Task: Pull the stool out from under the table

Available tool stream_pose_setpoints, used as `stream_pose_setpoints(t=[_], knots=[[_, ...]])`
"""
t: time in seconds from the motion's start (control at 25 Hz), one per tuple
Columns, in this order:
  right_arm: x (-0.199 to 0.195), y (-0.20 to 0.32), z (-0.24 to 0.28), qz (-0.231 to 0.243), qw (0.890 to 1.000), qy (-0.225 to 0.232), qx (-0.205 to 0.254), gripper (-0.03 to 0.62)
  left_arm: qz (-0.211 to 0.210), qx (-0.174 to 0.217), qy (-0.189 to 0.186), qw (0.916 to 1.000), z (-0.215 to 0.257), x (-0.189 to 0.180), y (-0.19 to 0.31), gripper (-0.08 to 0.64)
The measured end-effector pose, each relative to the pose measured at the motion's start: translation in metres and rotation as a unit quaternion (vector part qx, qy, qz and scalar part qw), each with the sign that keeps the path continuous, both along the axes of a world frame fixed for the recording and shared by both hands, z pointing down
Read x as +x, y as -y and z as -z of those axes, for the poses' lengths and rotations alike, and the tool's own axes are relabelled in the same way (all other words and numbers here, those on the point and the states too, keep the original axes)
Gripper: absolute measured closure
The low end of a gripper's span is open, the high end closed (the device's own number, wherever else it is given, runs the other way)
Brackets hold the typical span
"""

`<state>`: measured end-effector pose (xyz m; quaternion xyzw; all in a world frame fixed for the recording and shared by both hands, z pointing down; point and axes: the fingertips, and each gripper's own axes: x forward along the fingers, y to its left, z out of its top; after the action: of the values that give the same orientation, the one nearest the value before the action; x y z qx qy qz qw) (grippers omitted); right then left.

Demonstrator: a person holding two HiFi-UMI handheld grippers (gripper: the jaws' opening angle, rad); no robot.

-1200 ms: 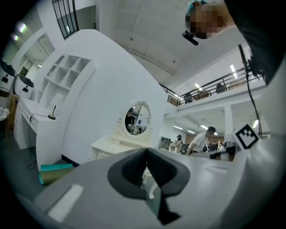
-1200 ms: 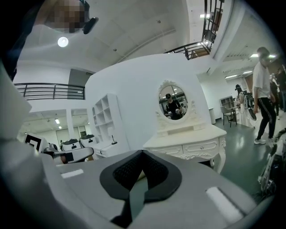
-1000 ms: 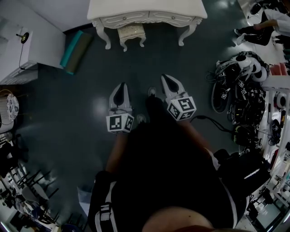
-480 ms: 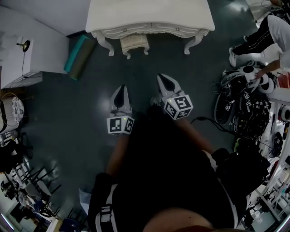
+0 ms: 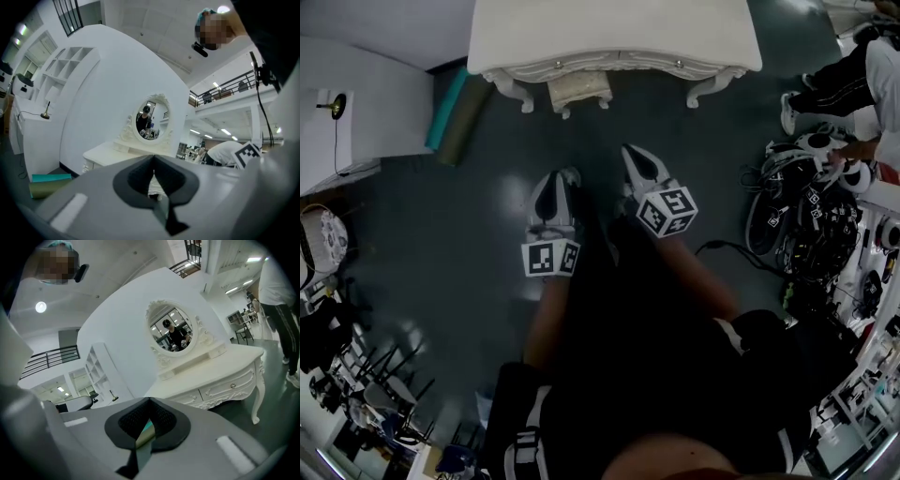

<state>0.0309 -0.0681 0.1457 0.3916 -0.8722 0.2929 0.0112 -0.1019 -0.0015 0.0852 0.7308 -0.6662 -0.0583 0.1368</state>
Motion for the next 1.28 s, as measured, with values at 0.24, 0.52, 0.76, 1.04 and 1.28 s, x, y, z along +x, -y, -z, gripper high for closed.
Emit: stream_pose_setpoints(t=[0.24, 0.52, 0.76, 1.04, 1.28], knots=[[-0.03, 0.055, -0.059, -0.033, 0.999, 0.022, -0.026, 0.594, -0.027, -0.003, -0.004, 0.9996, -0.033, -0.034, 0.06, 0.551], [-0.077, 0.104, -0.137, -0.046, 0.997, 0.04, -0.056, 0.592, -0.037, -0.005, -0.013, 0.9992, -0.083, -0.083, 0.123, 0.551], [-0.097, 0.132, -0.212, -0.067, 0.987, 0.1, -0.103, 0.592, -0.041, -0.008, -0.035, 0.9985, -0.144, -0.095, 0.158, 0.551], [-0.105, 0.158, -0.307, -0.103, 0.967, 0.17, -0.158, 0.592, -0.046, -0.005, -0.046, 0.9979, -0.207, -0.106, 0.185, 0.551], [-0.111, 0.174, -0.368, -0.117, 0.941, 0.248, -0.2, 0.494, -0.057, -0.005, -0.048, 0.9972, -0.236, -0.113, 0.192, 0.551]])
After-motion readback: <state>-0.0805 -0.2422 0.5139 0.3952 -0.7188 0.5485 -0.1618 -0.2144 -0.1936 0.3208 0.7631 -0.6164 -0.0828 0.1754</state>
